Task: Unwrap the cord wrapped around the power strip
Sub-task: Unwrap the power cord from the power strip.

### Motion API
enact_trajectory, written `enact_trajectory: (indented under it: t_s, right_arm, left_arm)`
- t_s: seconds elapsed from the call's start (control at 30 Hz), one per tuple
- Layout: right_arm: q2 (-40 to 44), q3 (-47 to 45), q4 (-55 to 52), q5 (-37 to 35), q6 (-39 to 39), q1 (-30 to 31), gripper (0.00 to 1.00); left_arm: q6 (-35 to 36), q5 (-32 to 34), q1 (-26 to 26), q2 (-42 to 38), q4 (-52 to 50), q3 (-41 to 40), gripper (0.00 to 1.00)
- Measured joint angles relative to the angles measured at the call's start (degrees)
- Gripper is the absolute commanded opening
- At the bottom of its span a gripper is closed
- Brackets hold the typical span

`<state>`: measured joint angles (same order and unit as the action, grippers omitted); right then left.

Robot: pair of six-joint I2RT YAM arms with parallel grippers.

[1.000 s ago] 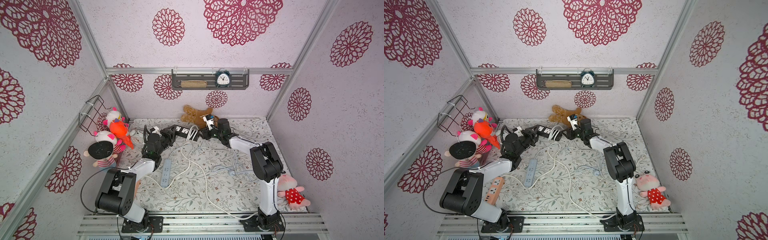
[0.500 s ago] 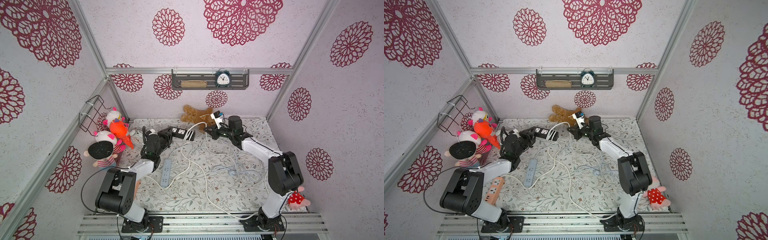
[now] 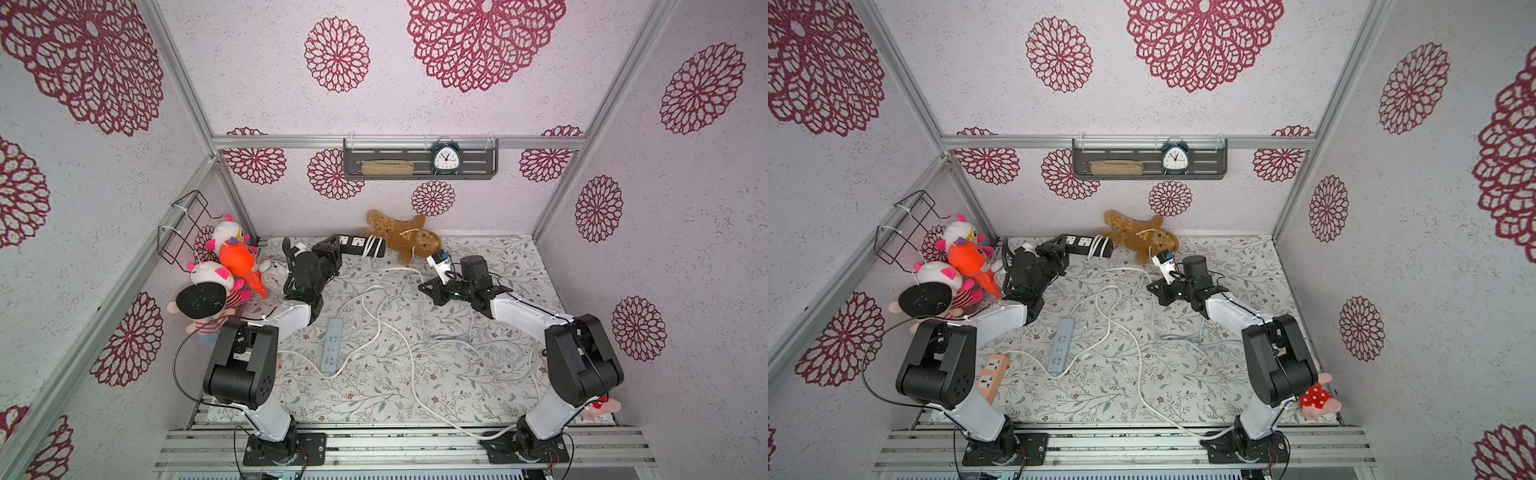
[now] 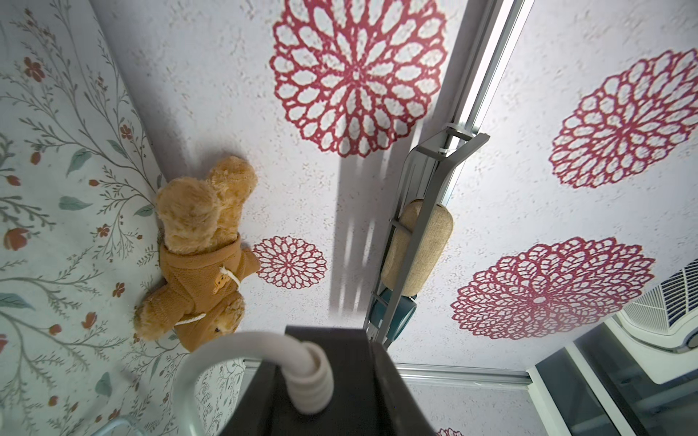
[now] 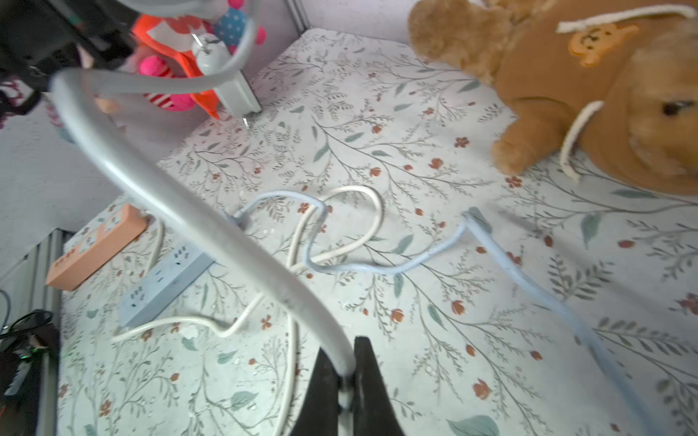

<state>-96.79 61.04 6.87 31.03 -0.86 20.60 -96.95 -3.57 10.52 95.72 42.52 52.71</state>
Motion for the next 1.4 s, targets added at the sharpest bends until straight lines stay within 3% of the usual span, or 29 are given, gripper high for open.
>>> enact_trajectory:
  t_s: [0.37,0.57,0.8,1.13,1.3,1.4]
  right_arm:
    - [-5.35,10.64,-2.56,-4.28,-0.20,-10.43,0.00]
    - [-0.09,10.67,-4.79,-4.33,0.00,-14.38,0.00]
    - [6.03,6.82,-5.53,-3.02,1.09,-19.96,0.00]
    - [6.38,4.28,-7.45,-6.82,0.90,-28.94,0.00]
    - [6.32,6.60,-11.50,-11.19,1.40,-29.66,0.00]
    - [5.03,10.32,-12.68,-11.63,1.25,-33.70,0.00]
  left_arm:
    - [1.03,-10.99,-7.37,-6.49,-0.63,-11.65,0.00]
    - [4.98,-10.45,-10.84,-9.62,-2.75,-14.34,0.00]
    - [4.79,-11.82,-13.05,-11.54,0.28,-16.20,0.00]
    - [3.93,-6.25,-17.70,-16.37,-3.08,-20.44,0.00]
    - [4.96,-6.40,-18.16,-18.95,-4.59,-20.31,0.00]
    - [7.15,-7.80,-19.69,-19.93,-8.02,-19.61,0.00]
